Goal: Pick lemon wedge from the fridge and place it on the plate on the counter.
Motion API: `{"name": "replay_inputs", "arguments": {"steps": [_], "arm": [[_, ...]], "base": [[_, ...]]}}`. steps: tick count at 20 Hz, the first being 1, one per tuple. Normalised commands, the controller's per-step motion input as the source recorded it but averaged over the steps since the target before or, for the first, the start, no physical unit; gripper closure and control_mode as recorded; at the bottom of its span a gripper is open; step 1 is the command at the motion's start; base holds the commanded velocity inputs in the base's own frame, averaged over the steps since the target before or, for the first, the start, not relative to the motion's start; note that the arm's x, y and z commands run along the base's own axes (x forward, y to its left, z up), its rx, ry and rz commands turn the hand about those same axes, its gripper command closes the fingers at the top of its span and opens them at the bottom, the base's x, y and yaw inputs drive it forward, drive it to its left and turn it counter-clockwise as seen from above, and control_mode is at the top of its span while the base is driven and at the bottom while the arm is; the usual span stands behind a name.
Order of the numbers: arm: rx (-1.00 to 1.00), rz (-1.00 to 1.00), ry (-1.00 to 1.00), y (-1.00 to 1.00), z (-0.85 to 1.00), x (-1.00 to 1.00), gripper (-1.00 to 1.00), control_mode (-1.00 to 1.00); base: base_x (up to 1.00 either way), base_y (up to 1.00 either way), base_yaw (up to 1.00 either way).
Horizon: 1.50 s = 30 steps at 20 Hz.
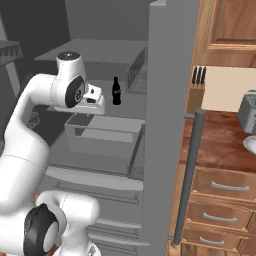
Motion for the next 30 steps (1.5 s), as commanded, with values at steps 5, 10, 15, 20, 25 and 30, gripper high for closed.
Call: {"name": "replay_inputs", "arguments": {"steps": [5,10,15,20,25,30], "arm": [[0.0,0.0,0.0,-0.06,0.0,0.0,-1.0,-1.0],[-0.02,0.0,-0.14,0.0,0.47,-0.04,-1.0,-1.0],[-0.09,0.0,-0.26,0.0,0.86,-0.08,-1.0,-1.0],[-0.07,0.0,-0.24,0.0,0.46,-0.06,-1.0,-1.0],[0.0,0.0,-0.2,0.01,-0.07,-0.01,-1.0,-1.0],[0.0,0.0,-0.15,0.27,-0.31,0.01,-1.0,-1.0]], "base": [[0.0,0.0,0.0],[0.0,0.0,0.0],[0.0,0.0,0.0],[0.0,0.0,0.0],[0.0,0.0,0.0],[0.0,0.0,0.0]]}}
